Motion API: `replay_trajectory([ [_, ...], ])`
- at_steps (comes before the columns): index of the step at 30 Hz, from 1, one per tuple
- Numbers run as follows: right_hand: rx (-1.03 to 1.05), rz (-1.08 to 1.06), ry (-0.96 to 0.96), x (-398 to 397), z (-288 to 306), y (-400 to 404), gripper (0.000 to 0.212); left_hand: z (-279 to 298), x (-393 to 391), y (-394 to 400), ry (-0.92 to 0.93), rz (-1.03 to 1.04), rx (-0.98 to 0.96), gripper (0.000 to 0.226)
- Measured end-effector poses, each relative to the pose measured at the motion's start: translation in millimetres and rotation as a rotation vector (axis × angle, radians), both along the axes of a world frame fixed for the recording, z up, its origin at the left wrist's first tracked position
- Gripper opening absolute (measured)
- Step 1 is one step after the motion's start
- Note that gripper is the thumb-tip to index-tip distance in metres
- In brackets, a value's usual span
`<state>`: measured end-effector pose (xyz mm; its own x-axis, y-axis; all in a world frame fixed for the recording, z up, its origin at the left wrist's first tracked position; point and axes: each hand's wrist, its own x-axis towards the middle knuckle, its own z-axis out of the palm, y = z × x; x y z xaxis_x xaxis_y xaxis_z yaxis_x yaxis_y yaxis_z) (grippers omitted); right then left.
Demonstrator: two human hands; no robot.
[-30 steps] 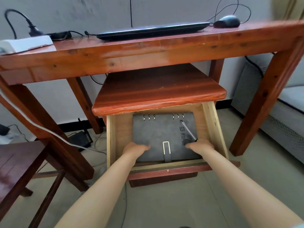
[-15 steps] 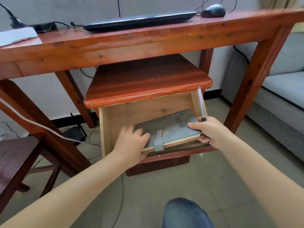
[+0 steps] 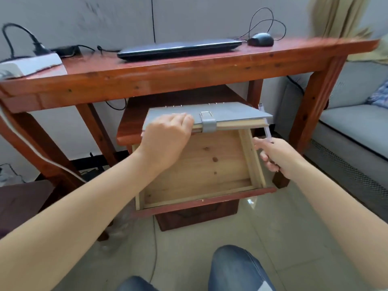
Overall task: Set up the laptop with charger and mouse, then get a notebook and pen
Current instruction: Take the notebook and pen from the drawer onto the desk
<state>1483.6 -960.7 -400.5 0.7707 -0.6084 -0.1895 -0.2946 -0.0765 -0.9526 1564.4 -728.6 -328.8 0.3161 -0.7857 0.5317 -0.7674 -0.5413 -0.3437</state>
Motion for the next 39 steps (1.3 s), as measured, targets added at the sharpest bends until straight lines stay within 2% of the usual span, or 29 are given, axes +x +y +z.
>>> replay_trajectory([
  [2, -0.166, 0.015, 0.096, 5.5, -10.2, 7.4, 0.030, -2.3, 11.8, -0.5, -0.055, 0.069, 0.045, 0.037],
  [4, -0.401, 0.013, 0.160, 4.9, -22.7, 17.3, 0.037, -10.0, 25.2, -0.4, -0.027, 0.102, 0.095, 0.037],
  [6, -0.747, 0.046, 0.208, -0.1, -42.8, 31.7, 0.046, -23.5, 39.0, 1.2, 0.030, 0.113, 0.137, 0.037],
  [8, -1.166, 0.081, 0.276, -6.4, -68.0, 48.4, 0.066, -37.5, 49.7, 3.6, 0.076, 0.106, 0.145, 0.034],
  [10, -1.426, 0.143, 0.331, -11.7, -89.1, 65.0, 0.084, -48.2, 58.2, 5.2, 0.097, 0.108, 0.159, 0.032],
  [12, -1.632, 0.198, 0.246, -15.2, -107.0, 72.7, 0.080, -54.4, 64.5, 4.8, 0.114, 0.127, 0.167, 0.032],
  [14, -1.762, 0.169, 0.069, -12.5, -121.1, 70.0, 0.053, -57.1, 70.2, 3.6, 0.142, 0.154, 0.194, 0.037],
  [16, -1.812, 0.095, -0.056, -6.4, -126.8, 62.8, 0.035, -58.0, 73.2, 3.4, 0.170, 0.174, 0.199, 0.042],
  [20, -1.803, -0.054, -0.209, -1.3, -133.8, 59.7, 0.063, -66.3, 85.9, 0.5, 0.218, 0.162, 0.089, 0.045],
  [24, -1.762, -0.088, -0.320, 0.1, -127.6, 59.3, 0.059, -58.3, 93.7, -2.4, 0.233, 0.232, 0.148, 0.046],
  [26, -1.734, -0.131, -0.326, -0.3, -116.0, 60.4, 0.050, -51.0, 93.1, -6.5, 0.227, 0.266, 0.204, 0.043],
  [31, -1.548, -0.197, -0.262, 9.3, -102.2, 78.1, 0.017, -38.6, 97.1, -10.0, 0.189, 0.359, 0.301, 0.036],
  [36, -1.441, -0.158, -0.007, 36.1, -102.6, 93.6, 0.042, -33.3, 100.3, -9.1, 0.197, 0.323, 0.317, 0.040],
  [39, -1.444, -0.113, 0.060, 54.7, -99.6, 86.8, 0.040, -32.7, 102.7, -9.3, 0.251, 0.309, 0.289, 0.041],
])
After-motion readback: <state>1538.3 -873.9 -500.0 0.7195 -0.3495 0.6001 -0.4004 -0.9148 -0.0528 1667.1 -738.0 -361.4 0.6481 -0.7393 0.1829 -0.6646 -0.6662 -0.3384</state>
